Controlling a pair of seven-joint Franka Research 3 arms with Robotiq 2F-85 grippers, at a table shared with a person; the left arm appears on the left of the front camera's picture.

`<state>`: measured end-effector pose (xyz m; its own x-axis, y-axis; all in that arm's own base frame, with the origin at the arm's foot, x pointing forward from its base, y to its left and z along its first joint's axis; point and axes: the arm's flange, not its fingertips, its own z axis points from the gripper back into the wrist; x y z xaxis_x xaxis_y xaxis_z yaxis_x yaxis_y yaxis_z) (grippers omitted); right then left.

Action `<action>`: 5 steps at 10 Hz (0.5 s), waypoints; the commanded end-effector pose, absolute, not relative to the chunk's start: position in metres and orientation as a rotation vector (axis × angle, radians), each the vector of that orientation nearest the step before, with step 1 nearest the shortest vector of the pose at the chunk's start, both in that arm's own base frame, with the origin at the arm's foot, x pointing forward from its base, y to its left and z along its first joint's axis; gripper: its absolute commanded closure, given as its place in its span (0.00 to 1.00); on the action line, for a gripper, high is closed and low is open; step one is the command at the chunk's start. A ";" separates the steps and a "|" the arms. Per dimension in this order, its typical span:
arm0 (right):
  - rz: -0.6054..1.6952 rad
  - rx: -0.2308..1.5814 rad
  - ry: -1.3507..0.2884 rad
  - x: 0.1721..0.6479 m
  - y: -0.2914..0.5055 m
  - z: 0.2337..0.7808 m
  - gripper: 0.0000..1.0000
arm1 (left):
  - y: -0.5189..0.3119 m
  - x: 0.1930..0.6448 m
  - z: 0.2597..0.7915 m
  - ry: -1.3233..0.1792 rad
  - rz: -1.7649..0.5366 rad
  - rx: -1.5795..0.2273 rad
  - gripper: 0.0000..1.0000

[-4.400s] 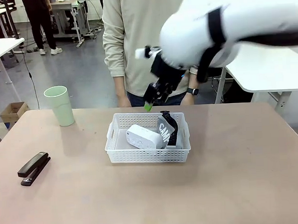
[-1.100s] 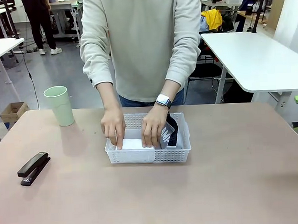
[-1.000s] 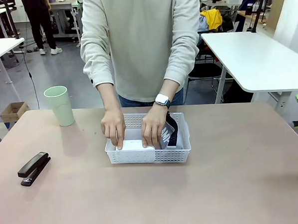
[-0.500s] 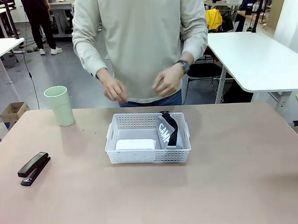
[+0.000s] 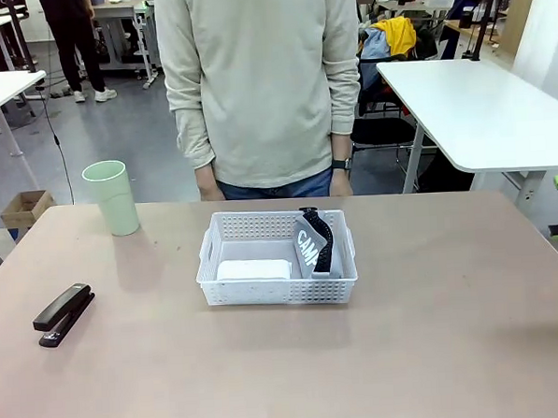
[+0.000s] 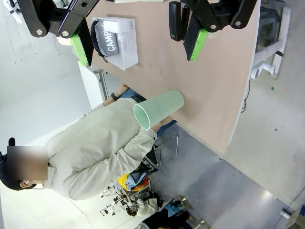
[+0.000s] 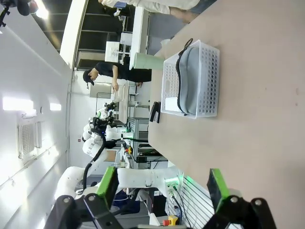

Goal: Efficiently arrange items inside the basket to fit them all.
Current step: Pick up the Stapler and place it inside the Organizing basket.

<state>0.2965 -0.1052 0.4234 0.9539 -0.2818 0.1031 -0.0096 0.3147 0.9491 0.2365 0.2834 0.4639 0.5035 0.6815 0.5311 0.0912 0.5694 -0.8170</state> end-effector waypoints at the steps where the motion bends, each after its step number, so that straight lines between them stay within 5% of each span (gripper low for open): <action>1: -0.201 1.259 -0.263 0.296 -0.104 0.429 0.00 | 0.283 0.236 0.464 -0.999 0.424 -0.918 0.00; 5: -0.201 1.259 -0.263 0.296 -0.104 0.429 0.00 | 0.165 0.228 0.484 -0.530 -0.254 -0.514 0.00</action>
